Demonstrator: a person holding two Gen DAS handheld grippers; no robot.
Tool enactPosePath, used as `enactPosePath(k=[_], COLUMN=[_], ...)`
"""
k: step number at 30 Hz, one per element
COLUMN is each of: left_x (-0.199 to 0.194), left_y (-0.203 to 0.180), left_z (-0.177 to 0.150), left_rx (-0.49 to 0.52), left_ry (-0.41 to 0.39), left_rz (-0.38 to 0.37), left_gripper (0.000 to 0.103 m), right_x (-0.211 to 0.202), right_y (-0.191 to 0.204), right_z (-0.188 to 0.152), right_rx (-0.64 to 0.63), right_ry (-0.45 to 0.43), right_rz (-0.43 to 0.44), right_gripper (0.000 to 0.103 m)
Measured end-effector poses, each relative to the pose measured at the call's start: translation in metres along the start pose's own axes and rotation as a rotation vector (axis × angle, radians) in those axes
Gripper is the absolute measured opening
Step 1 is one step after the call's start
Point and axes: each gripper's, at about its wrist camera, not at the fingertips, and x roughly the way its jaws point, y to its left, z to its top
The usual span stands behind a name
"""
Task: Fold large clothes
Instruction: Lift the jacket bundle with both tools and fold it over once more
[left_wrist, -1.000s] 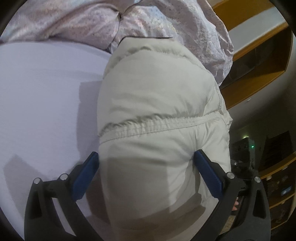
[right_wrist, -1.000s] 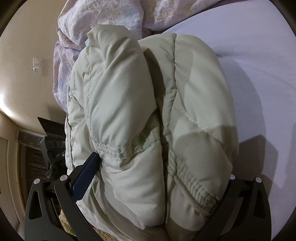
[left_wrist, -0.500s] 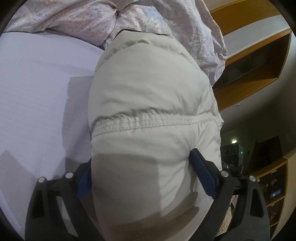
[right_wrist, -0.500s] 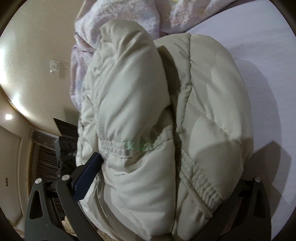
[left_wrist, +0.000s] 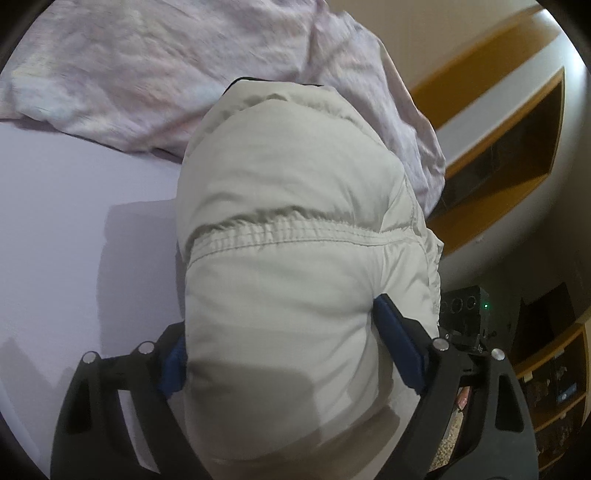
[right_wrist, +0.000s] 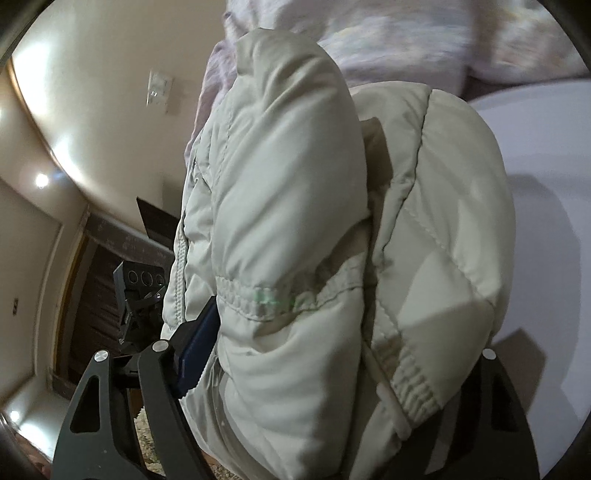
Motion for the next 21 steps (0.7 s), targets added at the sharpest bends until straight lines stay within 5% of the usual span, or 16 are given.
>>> enactPosePath(k=[11, 16, 21], left_x=[0.006, 0.004, -0.013], left_y=[0.043, 0.036, 0.016], left_z=[0.011, 0.013, 0.012], left_rx=[0.049, 0.098, 0.195], left_ry=[-0.006, -0.021, -0.083], left_rz=[0.127, 0.218, 0.354], left_gripper=[0.088, 0.094, 0.094], right_x=[0.04, 0.036, -0.002], right_y=[-0.02, -0.014, 0.026], right_z=[0.001, -0.007, -0.013], right_rx=[0.033, 0.049, -0.05], right_ry=[0.003, -0.021, -0.128], right_rz=[-0.093, -0.236, -0.422], right_gripper=[0.079, 0.094, 0.095])
